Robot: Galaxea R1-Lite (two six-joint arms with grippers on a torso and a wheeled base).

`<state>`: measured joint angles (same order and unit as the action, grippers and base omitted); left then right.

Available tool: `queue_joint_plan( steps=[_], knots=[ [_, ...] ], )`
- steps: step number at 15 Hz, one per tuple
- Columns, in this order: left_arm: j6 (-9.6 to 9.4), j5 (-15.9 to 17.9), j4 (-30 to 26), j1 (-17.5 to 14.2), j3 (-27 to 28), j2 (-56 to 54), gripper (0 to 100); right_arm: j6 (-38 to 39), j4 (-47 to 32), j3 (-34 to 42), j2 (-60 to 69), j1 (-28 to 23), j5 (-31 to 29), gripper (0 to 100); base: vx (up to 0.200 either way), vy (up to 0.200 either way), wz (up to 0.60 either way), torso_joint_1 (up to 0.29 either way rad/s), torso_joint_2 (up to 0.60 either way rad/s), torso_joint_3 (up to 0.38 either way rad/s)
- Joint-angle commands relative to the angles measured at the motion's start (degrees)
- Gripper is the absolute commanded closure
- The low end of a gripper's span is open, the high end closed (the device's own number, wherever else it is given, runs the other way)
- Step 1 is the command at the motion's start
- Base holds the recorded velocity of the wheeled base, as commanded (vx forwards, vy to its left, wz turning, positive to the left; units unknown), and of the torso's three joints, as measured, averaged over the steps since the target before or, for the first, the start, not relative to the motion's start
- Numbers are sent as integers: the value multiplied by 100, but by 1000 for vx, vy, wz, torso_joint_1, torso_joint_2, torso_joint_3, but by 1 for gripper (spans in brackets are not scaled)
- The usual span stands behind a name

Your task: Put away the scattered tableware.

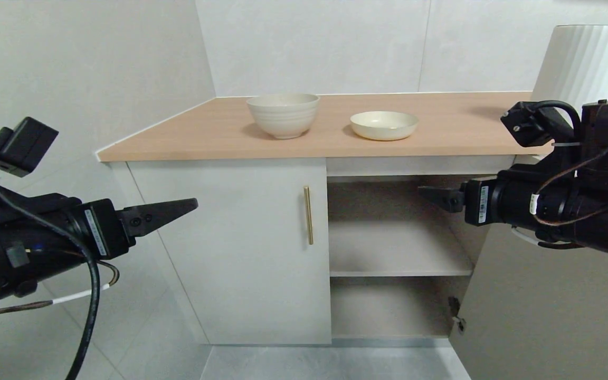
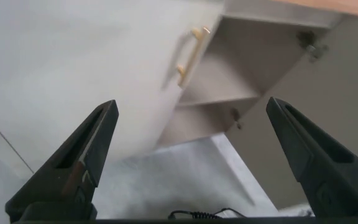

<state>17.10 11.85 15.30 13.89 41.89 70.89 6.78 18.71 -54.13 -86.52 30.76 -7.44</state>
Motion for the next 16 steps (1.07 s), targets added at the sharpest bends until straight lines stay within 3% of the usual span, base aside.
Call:
queue_joint_plan(
  steps=[1,7,11,16],
  knots=[
    [4,2,8,0,-5,48,0,8,10,-1,3,9,14,0,0,0,0,0,0,0],
    [12,2,17,0,4,39,0,131,203,262,21,80,84,0,0,0,0,0,0,0],
    [39,10,17,0,4,48,0,17,1398,579,-304,-17,41,0,0,0,0,0,0,0],
    [39,19,17,0,4,92,0,-168,1495,693,-296,-26,41,0,0,0,0,36,-121,-88]
  ],
)
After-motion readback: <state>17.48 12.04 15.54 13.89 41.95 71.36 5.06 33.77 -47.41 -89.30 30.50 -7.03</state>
